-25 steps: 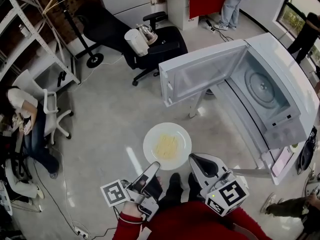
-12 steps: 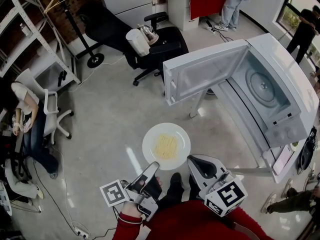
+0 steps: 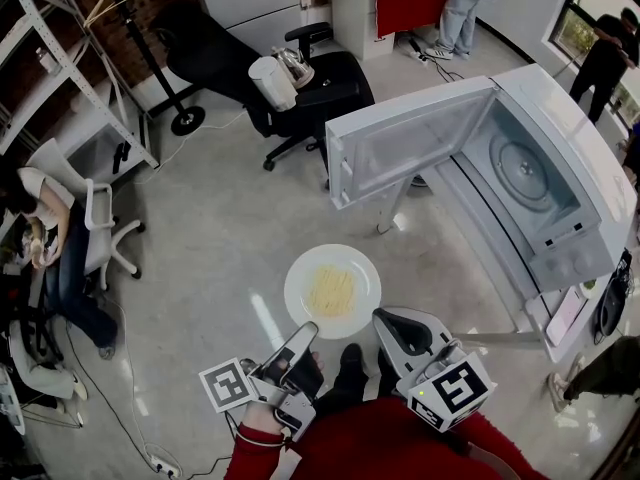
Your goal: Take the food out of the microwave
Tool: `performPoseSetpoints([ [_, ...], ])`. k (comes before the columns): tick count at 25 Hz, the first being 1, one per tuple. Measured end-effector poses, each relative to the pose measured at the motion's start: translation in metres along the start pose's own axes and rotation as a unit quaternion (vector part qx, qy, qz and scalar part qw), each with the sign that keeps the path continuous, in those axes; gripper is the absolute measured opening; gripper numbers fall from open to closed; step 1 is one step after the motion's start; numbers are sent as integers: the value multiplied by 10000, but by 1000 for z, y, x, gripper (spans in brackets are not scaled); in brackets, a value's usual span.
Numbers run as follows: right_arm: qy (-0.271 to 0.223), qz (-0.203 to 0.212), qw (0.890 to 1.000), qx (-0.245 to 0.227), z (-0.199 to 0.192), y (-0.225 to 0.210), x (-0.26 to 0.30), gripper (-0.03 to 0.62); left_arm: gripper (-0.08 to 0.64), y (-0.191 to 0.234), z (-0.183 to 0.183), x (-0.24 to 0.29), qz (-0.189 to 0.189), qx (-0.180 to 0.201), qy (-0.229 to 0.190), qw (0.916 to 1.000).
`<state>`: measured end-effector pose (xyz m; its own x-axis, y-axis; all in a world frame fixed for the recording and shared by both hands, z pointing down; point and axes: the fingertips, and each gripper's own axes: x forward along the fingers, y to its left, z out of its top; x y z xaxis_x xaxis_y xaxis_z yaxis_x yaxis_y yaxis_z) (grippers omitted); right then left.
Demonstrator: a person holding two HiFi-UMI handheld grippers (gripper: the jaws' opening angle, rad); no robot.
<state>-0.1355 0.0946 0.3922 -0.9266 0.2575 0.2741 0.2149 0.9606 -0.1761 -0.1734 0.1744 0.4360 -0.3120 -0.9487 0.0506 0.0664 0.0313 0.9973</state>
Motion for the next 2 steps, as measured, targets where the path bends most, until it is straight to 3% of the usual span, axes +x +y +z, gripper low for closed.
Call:
performPoseSetpoints([
  [2, -5, 1, 10000, -13, 0, 0, 1, 9, 17, 0, 1, 0, -9, 0, 1, 10000],
])
